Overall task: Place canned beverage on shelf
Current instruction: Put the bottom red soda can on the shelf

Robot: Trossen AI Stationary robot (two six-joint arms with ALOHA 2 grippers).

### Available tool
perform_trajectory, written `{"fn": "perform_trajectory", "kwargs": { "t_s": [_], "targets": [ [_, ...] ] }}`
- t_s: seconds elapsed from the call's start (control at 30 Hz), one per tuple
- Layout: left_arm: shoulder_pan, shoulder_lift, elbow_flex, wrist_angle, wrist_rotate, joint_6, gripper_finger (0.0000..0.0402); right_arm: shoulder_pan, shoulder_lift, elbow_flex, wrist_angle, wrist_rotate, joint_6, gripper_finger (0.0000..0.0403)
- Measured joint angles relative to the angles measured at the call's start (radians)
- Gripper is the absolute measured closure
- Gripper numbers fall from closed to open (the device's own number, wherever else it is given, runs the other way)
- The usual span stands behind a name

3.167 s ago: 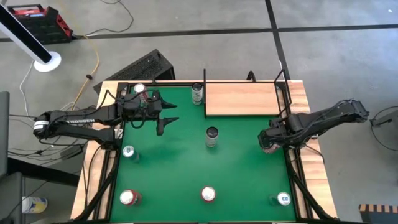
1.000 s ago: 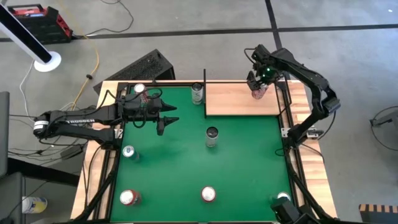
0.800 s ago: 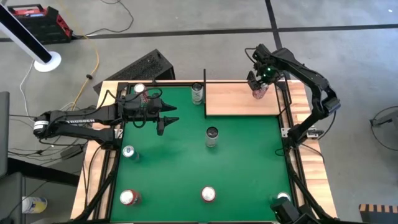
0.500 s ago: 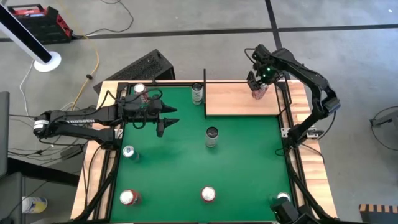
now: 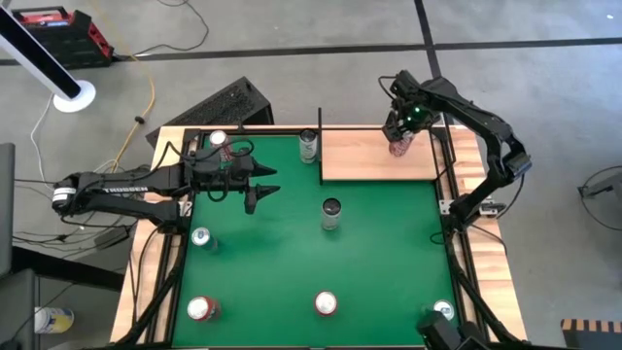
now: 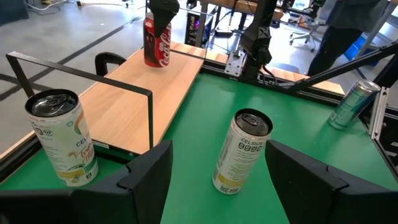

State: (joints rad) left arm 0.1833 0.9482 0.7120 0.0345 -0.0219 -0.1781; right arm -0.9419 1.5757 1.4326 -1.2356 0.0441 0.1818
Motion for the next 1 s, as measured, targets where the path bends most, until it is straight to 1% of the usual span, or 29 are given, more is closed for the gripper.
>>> {"fn": "perform_trajectory", "kwargs": {
  "t_s": [0.27, 0.47, 0.6, 0.87, 1.0],
  "targets": [
    [0.000, 0.000, 0.000, 0.000, 0.000, 0.001, 0.0161, 0.062, 0.035, 0.000, 0.025, -0.016, 0.024, 0.0042],
    [0.000, 0.000, 0.000, 0.000, 0.000, 0.001, 0.0161, 0.123, 0.061, 0.001, 0.059, 0.003, 0.037, 0.0048],
    [0.000, 0.000, 0.000, 0.000, 0.010, 0.001, 0.0161, 0.124, 0.064, 0.001, 0.063, 0.001, 0.038, 0.0046],
    [0.000, 0.000, 0.000, 0.000, 0.016, 0.017, 0.0161, 0.115, 0.064, 0.001, 0.039, -0.030, 0.031, 0.0019],
    [0.000, 0.000, 0.000, 0.000, 0.015, 0.020, 0.0161, 0.116, 0.064, 0.030, 0.027, -0.029, 0.030, 0.0017]
  ]
}}
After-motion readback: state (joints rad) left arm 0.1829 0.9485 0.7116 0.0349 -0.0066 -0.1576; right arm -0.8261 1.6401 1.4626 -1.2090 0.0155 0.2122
